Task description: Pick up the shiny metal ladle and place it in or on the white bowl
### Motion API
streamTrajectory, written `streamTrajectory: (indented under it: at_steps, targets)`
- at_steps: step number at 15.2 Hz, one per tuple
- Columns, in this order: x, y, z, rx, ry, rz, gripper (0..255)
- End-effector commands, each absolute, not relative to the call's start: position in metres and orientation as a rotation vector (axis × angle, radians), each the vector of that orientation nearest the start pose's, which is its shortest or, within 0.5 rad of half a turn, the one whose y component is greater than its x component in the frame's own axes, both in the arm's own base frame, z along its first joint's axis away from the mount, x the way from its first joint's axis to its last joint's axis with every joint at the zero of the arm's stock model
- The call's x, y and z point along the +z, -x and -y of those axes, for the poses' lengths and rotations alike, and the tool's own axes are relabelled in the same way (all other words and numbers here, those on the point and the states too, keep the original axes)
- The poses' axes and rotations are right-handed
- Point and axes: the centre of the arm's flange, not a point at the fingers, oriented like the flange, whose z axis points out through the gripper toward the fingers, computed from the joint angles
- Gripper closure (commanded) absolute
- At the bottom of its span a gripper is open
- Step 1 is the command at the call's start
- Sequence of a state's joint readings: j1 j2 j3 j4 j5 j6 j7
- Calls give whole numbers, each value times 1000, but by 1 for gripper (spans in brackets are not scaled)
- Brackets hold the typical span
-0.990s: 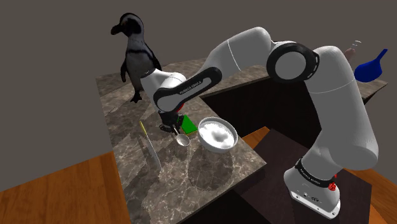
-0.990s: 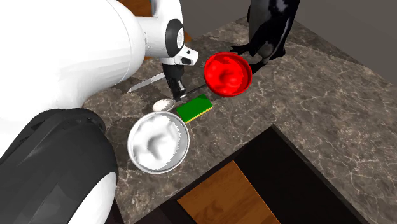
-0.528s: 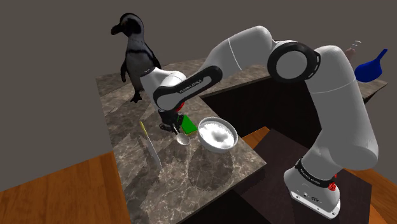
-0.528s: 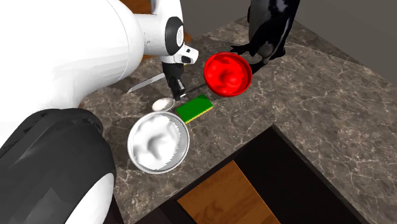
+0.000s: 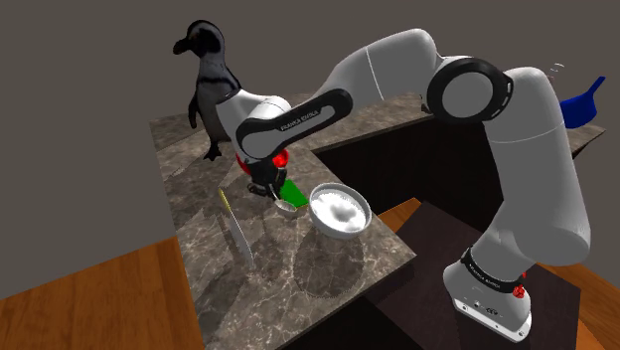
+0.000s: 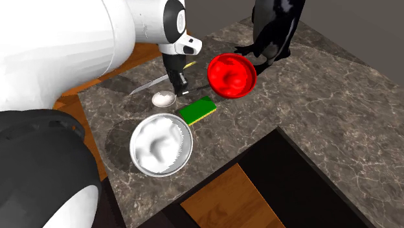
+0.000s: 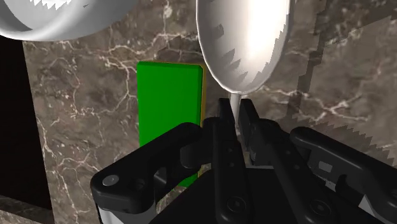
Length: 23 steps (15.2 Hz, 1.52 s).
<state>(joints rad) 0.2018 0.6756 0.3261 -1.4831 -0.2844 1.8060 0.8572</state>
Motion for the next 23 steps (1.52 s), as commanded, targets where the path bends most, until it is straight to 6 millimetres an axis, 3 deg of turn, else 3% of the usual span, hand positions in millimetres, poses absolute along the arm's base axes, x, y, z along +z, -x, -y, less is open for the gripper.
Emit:
streamTrajectory:
  at_steps: [1,23]
  targets:
    - [282,-611,-290,350,3336,-426,255]
    - [395,-610,-290,350,3336,-426,255]
